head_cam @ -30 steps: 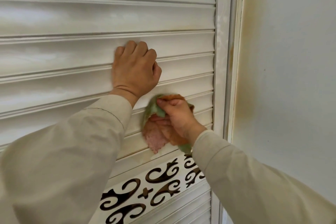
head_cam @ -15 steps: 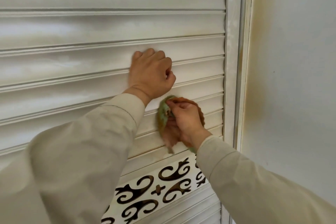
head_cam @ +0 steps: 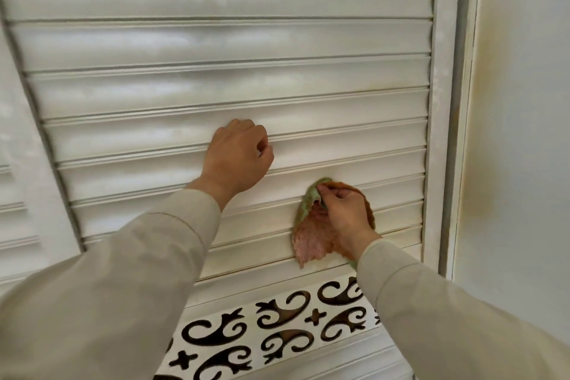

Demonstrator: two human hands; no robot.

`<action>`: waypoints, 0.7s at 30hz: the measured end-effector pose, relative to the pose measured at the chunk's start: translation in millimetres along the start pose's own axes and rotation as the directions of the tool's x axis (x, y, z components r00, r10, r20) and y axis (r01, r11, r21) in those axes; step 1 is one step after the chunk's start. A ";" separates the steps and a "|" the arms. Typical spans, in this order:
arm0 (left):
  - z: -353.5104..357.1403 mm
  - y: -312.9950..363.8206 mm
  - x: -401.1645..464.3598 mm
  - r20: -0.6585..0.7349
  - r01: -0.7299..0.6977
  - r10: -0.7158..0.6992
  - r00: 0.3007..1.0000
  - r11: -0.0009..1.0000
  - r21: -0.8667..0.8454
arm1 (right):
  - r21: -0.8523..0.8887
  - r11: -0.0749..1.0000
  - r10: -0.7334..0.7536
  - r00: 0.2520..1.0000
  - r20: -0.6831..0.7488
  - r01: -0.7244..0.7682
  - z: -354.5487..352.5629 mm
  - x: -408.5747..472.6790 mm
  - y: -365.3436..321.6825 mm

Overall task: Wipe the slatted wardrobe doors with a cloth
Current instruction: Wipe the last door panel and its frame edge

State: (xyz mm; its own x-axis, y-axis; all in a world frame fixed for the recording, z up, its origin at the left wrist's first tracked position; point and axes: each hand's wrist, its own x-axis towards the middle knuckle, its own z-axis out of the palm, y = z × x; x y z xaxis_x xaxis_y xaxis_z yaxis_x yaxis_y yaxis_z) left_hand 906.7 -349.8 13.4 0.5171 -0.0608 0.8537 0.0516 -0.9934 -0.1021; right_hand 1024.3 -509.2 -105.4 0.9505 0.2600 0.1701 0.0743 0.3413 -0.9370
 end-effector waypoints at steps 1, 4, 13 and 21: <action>-5.3 -5.5 -4.7 -0.007 0.006 -0.006 1.000 1.000 0.001 | 0.005 1.000 0.006 1.000 0.009 -0.006 4.7 -2.7 1.3; -32.2 -27.5 -23.1 -0.040 0.064 -0.064 0.997 0.998 0.005 | 0.011 1.000 0.002 1.000 0.026 -0.002 28.2 -13.3 8.0; -117.0 -125.9 -89.9 -0.447 0.671 -0.580 0.681 0.739 0.063 | 0.055 0.998 0.029 0.991 0.133 -0.037 100.8 -58.5 27.5; -141.3 -171.7 -133.3 0.037 0.841 -0.924 0.382 0.331 -0.428 | -0.085 0.996 0.029 0.941 0.336 0.000 186.0 -101.3 50.1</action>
State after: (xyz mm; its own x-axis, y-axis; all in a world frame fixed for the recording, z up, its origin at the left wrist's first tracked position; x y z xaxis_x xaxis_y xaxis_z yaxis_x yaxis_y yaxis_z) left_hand 708.3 -184.8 -10.7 0.1810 0.8978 0.4016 0.0859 -0.4212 0.9029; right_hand 875.6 -350.3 -112.8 0.7957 0.5579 0.2358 0.0997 0.2634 -0.9595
